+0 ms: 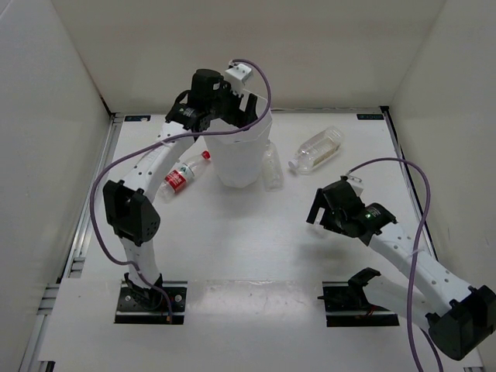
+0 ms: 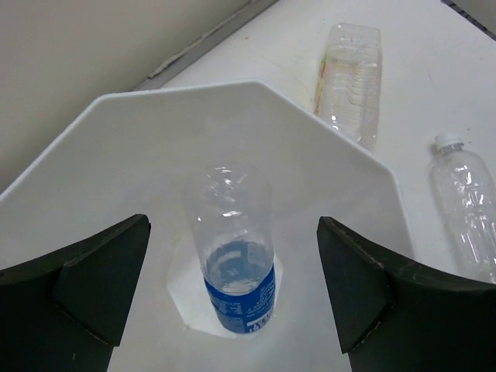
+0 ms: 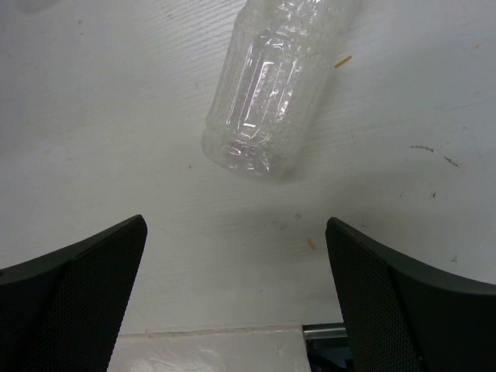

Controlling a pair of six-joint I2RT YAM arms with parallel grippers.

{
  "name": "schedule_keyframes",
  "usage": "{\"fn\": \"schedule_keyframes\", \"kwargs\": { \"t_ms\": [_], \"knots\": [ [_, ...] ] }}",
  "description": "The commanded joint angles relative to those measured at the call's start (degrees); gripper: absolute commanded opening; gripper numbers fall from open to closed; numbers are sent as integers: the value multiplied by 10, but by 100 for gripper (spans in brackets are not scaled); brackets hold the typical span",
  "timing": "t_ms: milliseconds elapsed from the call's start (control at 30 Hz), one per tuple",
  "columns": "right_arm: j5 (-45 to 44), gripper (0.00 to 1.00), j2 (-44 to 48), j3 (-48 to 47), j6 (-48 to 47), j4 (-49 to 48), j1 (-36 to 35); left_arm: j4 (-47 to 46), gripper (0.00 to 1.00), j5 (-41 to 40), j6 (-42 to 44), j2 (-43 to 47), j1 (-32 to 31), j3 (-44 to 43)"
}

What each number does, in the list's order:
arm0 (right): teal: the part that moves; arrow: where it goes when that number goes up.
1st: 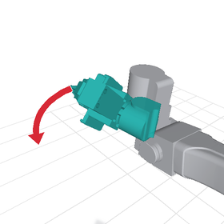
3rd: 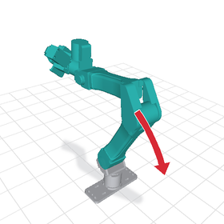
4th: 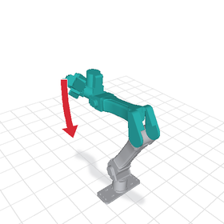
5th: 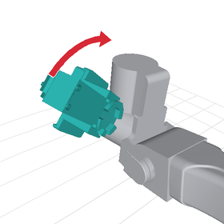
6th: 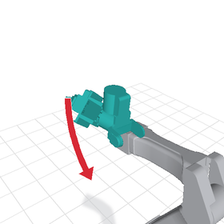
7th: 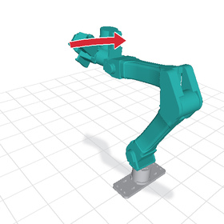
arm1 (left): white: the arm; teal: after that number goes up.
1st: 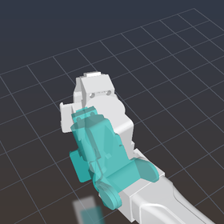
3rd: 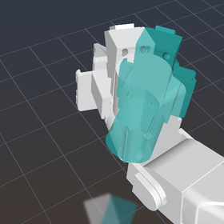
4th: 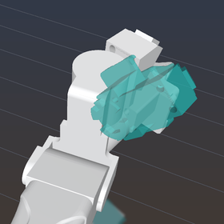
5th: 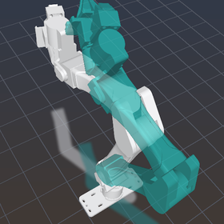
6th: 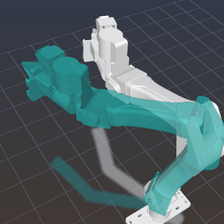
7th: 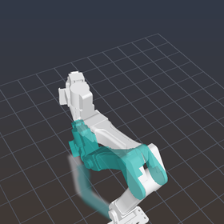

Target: Put the plastic bottles in the bin

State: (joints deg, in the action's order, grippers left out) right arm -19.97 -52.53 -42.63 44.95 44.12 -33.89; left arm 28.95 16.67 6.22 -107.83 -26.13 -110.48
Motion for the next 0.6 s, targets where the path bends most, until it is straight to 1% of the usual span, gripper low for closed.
{"fn": "schedule_keyframes", "kwargs": {
  "t_ms": [0, 33, 67, 133, 167, 200, 233, 267, 333, 400, 433, 467, 533, 567],
  "knots": [
    [-22, 100, -16, -47, -4, 15, 4, -5, 100, -62, 7, 71, -13, -29],
    [-22, 100, -27, -61, -4, 32, 10, -5, 100, -89, 7, 79, -18, -35],
    [-22, 100, -54, -92, 1, 44, 28, -5, 100, -168, 7, 79, -24, -40],
    [-17, 100, -98, -121, 1, 68, 55, -5, 100, -251, 27, 92, -47, -53],
    [-17, 100, -114, -147, 1, 74, 64, -5, 100, -322, 41, 102, -53, -58],
    [-17, 100, -129, -158, 1, 79, 72, -5, 100, -354, 62, 108, -59, -58],
    [-17, 100, -156, -169, 1, 85, 92, -5, 100, -382, 68, 122, -60, -58],
    [-10, 100, -170, -184, 1, 85, 102, -5, 100, -426, 68, 131, -60, -50],
    [-10, 100, -198, -191, -6, 85, 130, -5, 100, -452, 76, 151, -31, -20],
    [-5, 100, -213, -197, -20, 79, 150, -5, 100, -458, 71, 190, 1, 10],
    [-5, 100, -226, -197, -25, 70, 168, -5, 100, -458, 71, 203, 32, 47],
    [7, 100, -234, -197, -33, 56, 178, -5, 100, -458, 65, 230, 48, 65],
    [28, 100, -256, -197, -56, 41, 199, -5, 100, -452, 65, 256, 78, 104],
    [63, 100, -262, -191, -66, 30, 204, -5, 100, -446, 65, 283, 108, 145]
  ]
}}
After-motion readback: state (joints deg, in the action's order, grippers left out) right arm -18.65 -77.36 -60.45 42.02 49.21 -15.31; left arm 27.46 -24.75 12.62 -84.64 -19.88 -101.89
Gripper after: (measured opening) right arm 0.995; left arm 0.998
